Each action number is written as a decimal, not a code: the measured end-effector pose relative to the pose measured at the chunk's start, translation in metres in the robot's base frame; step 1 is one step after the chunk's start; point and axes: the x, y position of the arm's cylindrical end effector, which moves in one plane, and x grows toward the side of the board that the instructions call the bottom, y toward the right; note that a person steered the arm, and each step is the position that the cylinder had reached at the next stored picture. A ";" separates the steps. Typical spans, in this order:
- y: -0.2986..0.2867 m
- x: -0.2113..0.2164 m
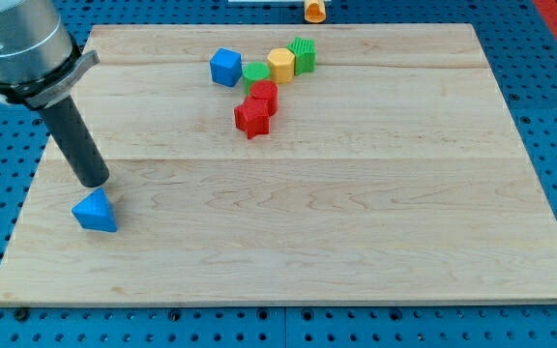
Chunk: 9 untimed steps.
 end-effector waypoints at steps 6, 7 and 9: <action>0.076 0.033; 0.079 0.032; 0.079 0.031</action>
